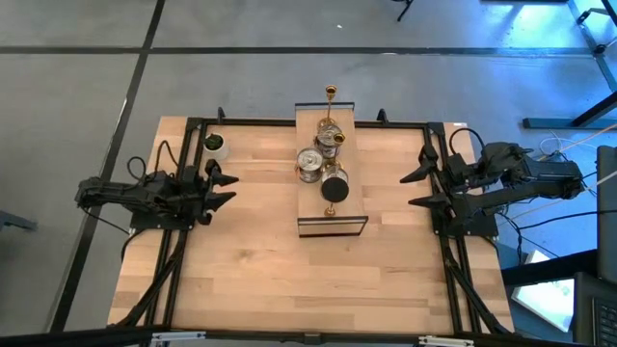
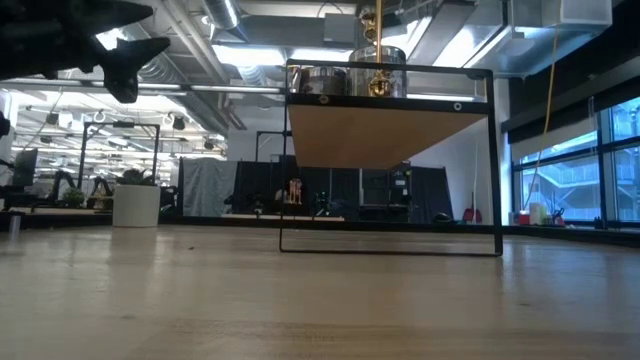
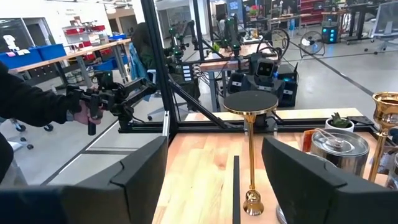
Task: Pick & Place candle stick holders
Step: Return to Home Position
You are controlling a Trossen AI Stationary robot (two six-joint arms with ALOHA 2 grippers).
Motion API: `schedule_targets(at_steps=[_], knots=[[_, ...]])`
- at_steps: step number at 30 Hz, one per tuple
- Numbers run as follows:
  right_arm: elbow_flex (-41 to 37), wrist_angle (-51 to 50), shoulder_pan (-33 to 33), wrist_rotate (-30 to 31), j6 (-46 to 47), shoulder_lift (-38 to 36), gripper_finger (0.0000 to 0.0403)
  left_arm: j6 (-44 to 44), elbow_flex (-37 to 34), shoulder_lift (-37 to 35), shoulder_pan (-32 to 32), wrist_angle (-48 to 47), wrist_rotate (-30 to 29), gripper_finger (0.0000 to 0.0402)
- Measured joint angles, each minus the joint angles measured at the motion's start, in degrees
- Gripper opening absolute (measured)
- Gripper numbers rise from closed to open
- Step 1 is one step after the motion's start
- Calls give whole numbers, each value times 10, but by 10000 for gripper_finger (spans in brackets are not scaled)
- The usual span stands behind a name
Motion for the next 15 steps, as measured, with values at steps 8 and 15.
schedule_targets(at_steps=[8, 15], knots=[[0, -3, 0, -2, -2, 0, 265, -72, 0, 0, 0, -90, 16, 218], [0, -21, 0, -7, -17, 0, 265, -124, 0, 0, 0, -135, 16, 218]])
